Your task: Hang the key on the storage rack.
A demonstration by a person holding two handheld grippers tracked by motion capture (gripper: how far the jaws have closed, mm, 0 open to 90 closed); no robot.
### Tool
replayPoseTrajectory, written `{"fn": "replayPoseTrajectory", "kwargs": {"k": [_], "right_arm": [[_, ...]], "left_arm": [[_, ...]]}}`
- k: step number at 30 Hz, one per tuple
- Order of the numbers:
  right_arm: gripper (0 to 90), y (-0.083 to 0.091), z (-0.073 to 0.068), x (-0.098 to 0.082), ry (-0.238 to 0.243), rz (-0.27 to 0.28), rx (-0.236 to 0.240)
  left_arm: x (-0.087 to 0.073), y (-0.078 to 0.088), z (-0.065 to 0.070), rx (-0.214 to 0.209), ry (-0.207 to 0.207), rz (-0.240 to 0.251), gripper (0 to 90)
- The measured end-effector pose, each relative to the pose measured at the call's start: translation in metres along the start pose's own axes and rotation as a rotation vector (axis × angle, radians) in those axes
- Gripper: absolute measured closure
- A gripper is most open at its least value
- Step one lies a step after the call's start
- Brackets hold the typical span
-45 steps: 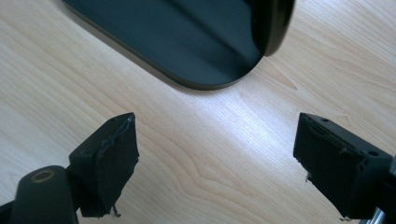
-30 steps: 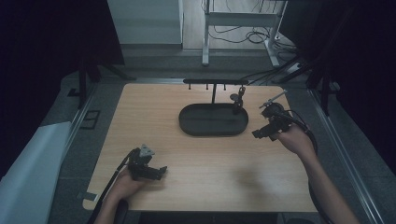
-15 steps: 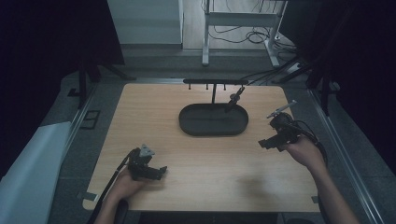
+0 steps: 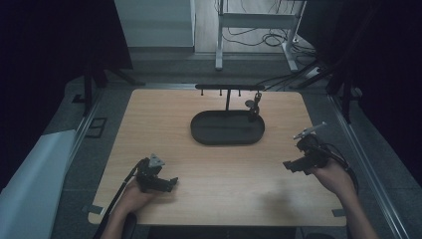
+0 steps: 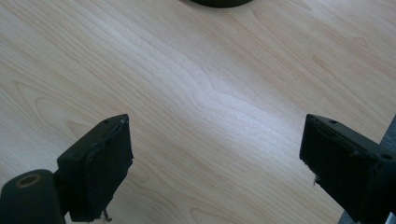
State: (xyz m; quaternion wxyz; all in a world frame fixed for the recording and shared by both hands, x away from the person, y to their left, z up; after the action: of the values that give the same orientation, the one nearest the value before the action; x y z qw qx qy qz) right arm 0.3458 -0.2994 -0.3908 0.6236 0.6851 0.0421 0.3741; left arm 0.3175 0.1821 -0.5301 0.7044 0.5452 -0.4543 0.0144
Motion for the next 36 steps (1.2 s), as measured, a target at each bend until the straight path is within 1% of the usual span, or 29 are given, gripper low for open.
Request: {"fn": "replayPoseTrajectory", "kwargs": {"k": [2,3,6,9,10,14,16,17,20,23,27,30,32,35,36], "right_arm": [[8.1,-0.003,-0.002,-0.008,-0.004,0.014,0.004],[8.1,-0.003,-0.002,-0.008,-0.004,0.014,0.004],[7.3,-0.01,-0.007,-0.017,-0.004,0.03,0.006],[7.2,-0.014,-0.009,-0.021,-0.009,0.042,0.013],[7.0,-0.018,-0.011,-0.024,-0.011,0.05,0.02],[6.9,-0.024,-0.016,-0.029,-0.009,0.059,0.024],[7.0,-0.032,-0.021,-0.034,-0.011,0.075,0.035],[7.0,-0.032,-0.021,-0.034,-0.011,0.075,0.035],[6.9,-0.04,-0.025,-0.04,-0.017,0.086,0.043],[6.9,-0.049,-0.029,-0.047,-0.034,0.107,0.053],[7.0,-0.056,-0.032,-0.053,-0.047,0.127,0.059],[7.0,-0.063,-0.033,-0.06,-0.068,0.147,0.068],[7.0,-0.071,-0.035,-0.067,-0.083,0.163,0.066],[6.9,-0.075,-0.035,-0.071,-0.086,0.162,0.057],[6.9,-0.079,-0.037,-0.075,-0.083,0.172,0.047]], "left_arm": [[0.0,0.0,0.0,0.0,0.004,0.003,0.0],[0.0,0.0,0.0,0.0,0.004,0.003,0.0],[0.0,0.0,0.0,0.0,0.004,0.004,0.0],[0.0,0.0,0.0,0.001,0.005,0.004,0.0],[0.0,0.0,0.0,0.001,0.004,0.004,0.0],[0.0,0.0,0.0,0.001,0.005,0.004,0.0],[0.0,0.0,0.0,0.001,0.004,0.003,0.0],[0.0,0.0,0.0,0.001,0.005,0.004,0.0],[0.0,0.0,0.0,0.001,0.005,0.005,0.0],[0.0,0.0,0.0,0.001,0.005,0.005,0.0],[0.0,0.0,0.0,0.002,0.005,0.006,0.0],[0.0,0.0,0.001,0.002,0.006,0.006,0.0],[0.0,0.0,0.0,0.002,0.005,0.006,0.0],[0.0,0.0,0.0,0.002,0.005,0.006,0.0],[0.0,0.0,0.0,0.002,0.005,0.006,0.0]]}}
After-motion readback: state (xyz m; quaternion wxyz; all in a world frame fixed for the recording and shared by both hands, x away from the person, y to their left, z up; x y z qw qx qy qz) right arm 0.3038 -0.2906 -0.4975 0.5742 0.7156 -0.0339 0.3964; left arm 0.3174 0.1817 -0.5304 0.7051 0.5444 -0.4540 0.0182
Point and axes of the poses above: each handheld gripper's, and its own axes: y roughly backward along the jaws, x roughly out of its top, z roughly to its right, the point moved 1 cm from there along -y, roughly forward along the jaws, and after that the axes turned 3 degrees about -y, right-handed, at the moved point
